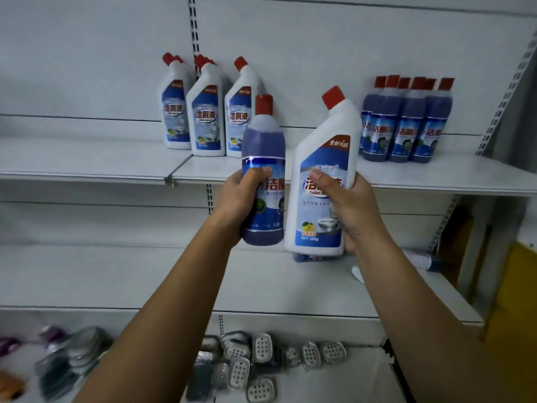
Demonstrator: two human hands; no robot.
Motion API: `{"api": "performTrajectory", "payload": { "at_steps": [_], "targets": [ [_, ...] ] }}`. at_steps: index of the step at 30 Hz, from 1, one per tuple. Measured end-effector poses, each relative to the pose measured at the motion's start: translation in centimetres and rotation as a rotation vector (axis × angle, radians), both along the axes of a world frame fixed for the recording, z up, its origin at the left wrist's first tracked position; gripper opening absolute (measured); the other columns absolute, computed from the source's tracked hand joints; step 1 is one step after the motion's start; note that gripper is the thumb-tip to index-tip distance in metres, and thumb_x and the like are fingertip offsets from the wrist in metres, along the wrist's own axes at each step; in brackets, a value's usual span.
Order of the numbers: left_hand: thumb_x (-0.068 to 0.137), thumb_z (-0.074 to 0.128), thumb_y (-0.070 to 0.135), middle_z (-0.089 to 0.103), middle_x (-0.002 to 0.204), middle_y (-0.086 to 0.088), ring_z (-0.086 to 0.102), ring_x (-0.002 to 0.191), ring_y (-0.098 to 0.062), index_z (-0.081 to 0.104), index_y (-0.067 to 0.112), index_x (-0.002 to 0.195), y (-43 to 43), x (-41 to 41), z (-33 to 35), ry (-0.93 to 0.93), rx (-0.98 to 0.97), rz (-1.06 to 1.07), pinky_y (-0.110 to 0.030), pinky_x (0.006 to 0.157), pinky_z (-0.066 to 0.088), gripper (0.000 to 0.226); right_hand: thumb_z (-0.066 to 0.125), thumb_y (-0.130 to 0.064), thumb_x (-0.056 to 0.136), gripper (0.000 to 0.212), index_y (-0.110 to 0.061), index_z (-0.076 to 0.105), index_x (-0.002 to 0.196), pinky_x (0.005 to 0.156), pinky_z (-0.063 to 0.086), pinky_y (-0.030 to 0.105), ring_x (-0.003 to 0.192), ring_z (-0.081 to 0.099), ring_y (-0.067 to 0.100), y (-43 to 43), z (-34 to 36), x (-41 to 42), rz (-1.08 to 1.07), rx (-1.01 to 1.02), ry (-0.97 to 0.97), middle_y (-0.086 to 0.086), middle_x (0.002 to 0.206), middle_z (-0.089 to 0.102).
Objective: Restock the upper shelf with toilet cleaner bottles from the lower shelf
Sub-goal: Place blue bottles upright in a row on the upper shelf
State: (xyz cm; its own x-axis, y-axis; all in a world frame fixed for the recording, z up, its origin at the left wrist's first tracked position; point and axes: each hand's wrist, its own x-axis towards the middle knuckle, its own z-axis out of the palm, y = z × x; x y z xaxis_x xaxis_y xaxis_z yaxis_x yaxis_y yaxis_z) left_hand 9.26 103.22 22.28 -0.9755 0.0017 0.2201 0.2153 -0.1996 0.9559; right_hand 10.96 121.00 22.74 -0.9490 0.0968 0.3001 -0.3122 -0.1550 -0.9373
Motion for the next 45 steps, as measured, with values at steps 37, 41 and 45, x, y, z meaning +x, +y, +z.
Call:
{"api": "performTrajectory", "payload": {
  "at_steps": [37,41,45],
  "targets": [
    [0.088,0.067,0.043,0.062,0.109,0.011,0.064,0.100,-0.011,0.045,0.032,0.125,26.1,-19.1,5.4,0.196,-0.354,-0.078,-0.029,0.081,0.056,0.045,0.080,-0.027,0.078,0.038,-0.013,0.066,0.110,0.077,0.060,0.050,0.086,0.075,0.028,25.4,4.3,-16.2,-0.160,0.001,0.076,0.008,0.100,0.076],
    [0.084,0.072,0.043,0.061,0.109,0.008,0.063,0.100,-0.014,0.044,0.028,0.129,28.8,-20.4,6.8,0.219,-0.520,-0.064,-0.030,0.077,0.059,0.055,0.079,-0.026,0.079,0.029,-0.017,0.067,0.103,0.073,0.061,0.046,0.081,0.075,0.025,28.7,4.4,-16.4,-0.209,-0.015,0.062,0.006,0.095,0.077],
    [0.082,0.075,0.042,0.060,0.115,0.005,0.062,0.101,-0.014,0.046,0.026,0.124,32.1,-21.5,6.9,0.246,-0.581,-0.021,-0.032,0.080,0.058,0.053,0.078,-0.028,0.079,0.027,-0.021,0.065,0.102,0.069,0.061,0.040,0.081,0.075,0.021,31.6,4.4,-16.4,-0.256,0.003,0.074,0.002,0.095,0.077]
  ]
}}
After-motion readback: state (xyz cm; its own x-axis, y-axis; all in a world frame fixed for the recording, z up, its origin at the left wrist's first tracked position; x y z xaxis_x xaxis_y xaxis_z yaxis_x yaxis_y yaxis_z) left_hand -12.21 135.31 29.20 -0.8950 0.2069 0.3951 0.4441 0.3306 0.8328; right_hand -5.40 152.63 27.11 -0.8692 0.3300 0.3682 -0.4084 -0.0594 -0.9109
